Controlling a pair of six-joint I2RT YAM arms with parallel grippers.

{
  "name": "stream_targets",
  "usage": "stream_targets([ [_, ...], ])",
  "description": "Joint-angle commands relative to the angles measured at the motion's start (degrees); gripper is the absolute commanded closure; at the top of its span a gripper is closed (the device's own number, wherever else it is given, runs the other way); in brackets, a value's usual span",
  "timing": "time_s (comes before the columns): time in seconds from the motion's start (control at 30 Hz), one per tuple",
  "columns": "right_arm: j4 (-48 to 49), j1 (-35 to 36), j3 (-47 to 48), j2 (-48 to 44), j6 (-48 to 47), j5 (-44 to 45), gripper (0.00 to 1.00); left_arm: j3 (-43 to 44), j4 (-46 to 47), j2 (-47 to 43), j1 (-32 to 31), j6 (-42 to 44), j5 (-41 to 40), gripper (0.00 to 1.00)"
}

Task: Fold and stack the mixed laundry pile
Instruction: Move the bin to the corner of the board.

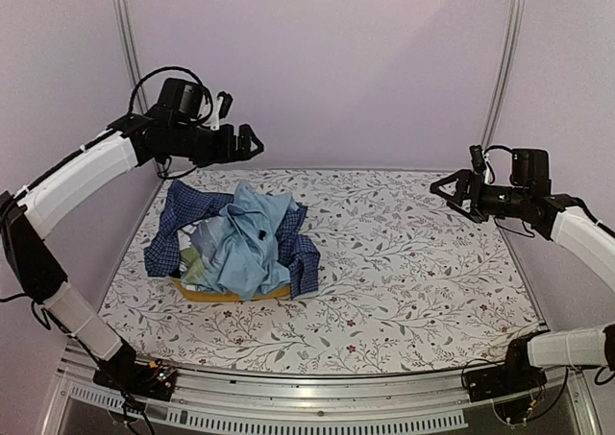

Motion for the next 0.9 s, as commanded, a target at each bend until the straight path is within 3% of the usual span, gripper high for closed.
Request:
stream_targets([
  [0.0, -0.3, 0.3, 2.1, -0.1, -0.9, 0.6, 0.01, 8.5, -0.7, 7.8, -9.6, 13.9, 4.6, 0.0],
  [0.2, 0.4, 0.3, 0.9, -0.7, -0.1, 1.1, 0.01, 25.3, -13.0, 27.5, -17.7, 21.3, 7.5, 0.01],
  [0.43, 0.4, 0.3, -0.1, -1.5, 0.3, 1.2, 0.01, 24.8, -16.9, 37.6, -19.8, 18.6, 8.3, 0.04],
  [0.57, 0.4, 0.3, -0.3, -1.3, 0.3, 1.3, 0.01, 21.2, -19.1, 38.1, -17.9, 16.2, 5.6, 0.04],
  [0.87, 0.5, 0.3, 0.0, 0.0, -0.3, 1.2, 0.01, 1.6, -19.2, 29.3, -6.1, 11.1, -3.5, 0.05],
])
